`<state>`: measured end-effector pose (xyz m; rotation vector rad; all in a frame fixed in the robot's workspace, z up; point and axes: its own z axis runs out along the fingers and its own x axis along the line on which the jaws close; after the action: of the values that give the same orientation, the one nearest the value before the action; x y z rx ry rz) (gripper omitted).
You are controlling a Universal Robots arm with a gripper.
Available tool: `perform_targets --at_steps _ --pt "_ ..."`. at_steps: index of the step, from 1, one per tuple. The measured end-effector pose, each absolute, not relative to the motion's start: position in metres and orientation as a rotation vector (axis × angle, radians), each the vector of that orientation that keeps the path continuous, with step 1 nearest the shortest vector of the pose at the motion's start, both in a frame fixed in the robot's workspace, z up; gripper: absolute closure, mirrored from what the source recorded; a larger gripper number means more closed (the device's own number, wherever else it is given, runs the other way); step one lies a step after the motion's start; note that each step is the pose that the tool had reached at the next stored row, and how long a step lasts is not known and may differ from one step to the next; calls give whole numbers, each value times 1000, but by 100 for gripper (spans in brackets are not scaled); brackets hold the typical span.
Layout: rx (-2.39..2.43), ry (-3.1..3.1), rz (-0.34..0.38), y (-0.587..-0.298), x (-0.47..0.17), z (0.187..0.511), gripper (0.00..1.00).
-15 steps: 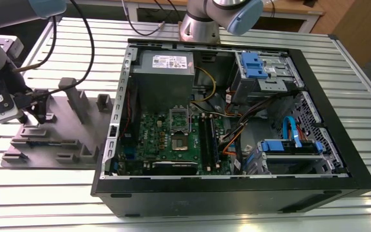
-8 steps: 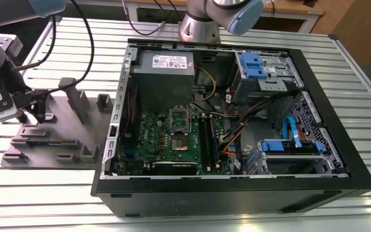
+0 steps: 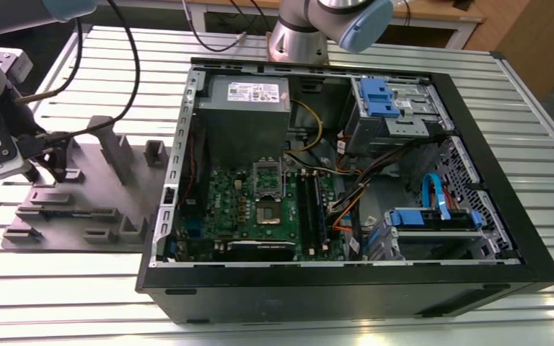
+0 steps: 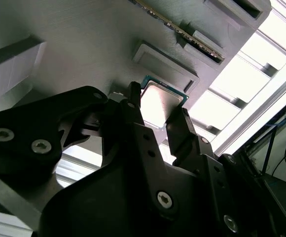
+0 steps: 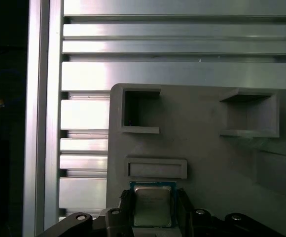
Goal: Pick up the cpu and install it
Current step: 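Pick up the cpu and move it towards the insertion slot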
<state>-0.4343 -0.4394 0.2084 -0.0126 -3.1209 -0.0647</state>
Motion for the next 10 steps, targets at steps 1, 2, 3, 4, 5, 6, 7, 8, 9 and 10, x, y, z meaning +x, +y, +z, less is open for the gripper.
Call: perform_targets --at_steps 1,2,3,4,5,6,7,8,9,10 --pt "-13 -3121 -65 -439 -434 208 55" --pt "-13 -3121 -65 -439 -434 209 55" --pt "-13 -3121 -65 -439 -434 209 55" --pt "-13 -3121 -65 -439 -434 209 55" --pt "-13 -3121 -65 -439 -434 209 55" --pt "-13 -3121 -65 -439 -434 210 55" --pt "-13 -3121 -65 -439 -434 210 55" --pt "-13 -3121 -65 -439 -434 210 55" --pt "-13 -3121 -65 -439 -434 210 55" --pt "-13 -3121 -65 -439 -434 211 55"
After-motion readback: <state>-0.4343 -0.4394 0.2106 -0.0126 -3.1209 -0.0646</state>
